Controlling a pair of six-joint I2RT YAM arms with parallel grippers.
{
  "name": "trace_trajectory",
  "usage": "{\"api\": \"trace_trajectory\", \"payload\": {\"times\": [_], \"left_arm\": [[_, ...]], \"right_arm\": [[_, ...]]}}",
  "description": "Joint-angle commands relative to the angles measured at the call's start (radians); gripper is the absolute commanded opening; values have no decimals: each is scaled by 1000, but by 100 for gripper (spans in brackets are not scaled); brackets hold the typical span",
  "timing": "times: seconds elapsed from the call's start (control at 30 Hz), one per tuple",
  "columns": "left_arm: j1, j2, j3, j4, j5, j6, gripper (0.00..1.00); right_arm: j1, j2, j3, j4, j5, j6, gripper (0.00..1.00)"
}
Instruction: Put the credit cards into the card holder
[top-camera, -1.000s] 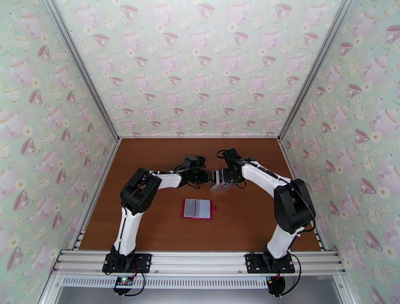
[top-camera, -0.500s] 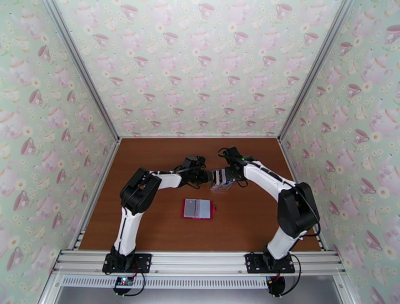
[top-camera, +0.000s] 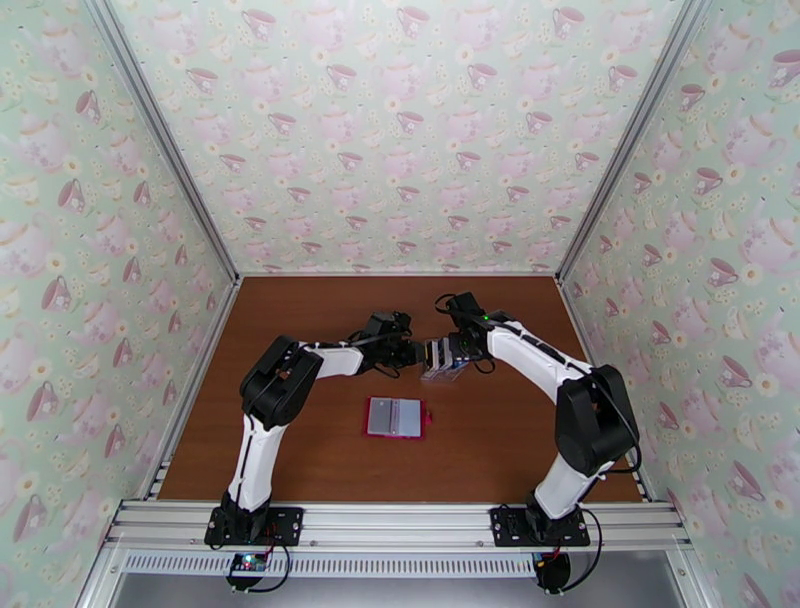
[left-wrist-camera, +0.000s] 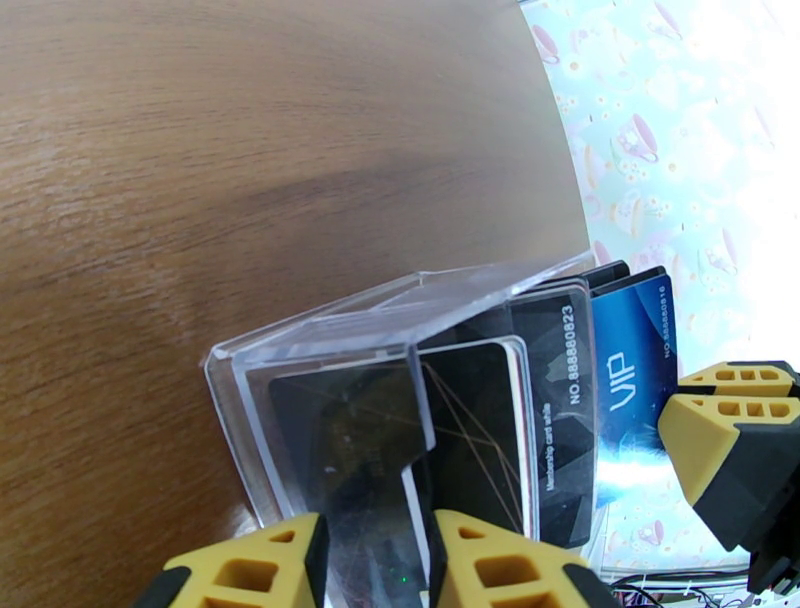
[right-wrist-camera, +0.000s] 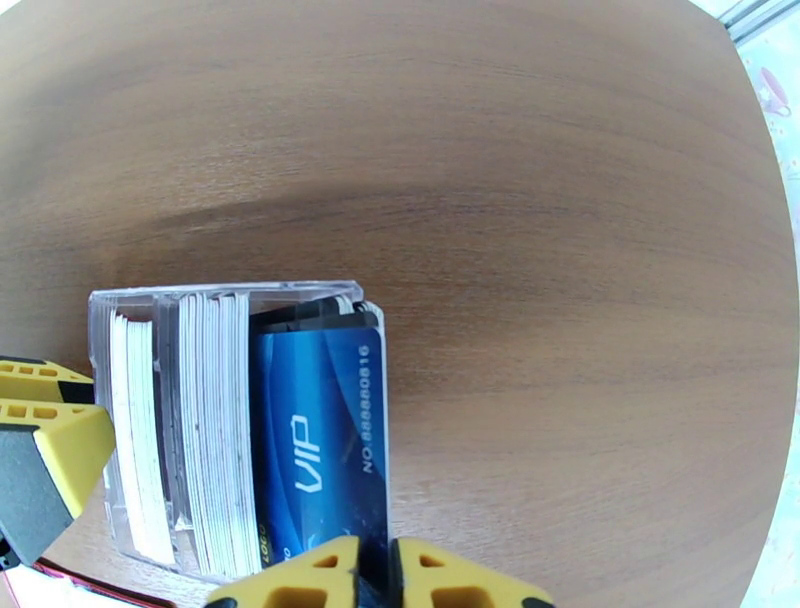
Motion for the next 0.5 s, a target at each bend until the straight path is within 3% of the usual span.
{"api": "trace_trajectory", "payload": {"times": [0.0,0.2,0.47], "left_arm": [[15,64,-54,-152,-56,2,31],[15,62,-56,-152,-55,1,31],[16,60,-57,-152,-53,1,31]], "right_arm": [[1,6,14,-64,82,-8,21],[9,12,16,-69,101,-10,27],[10,12,16,-69,98,-10,10]]}}
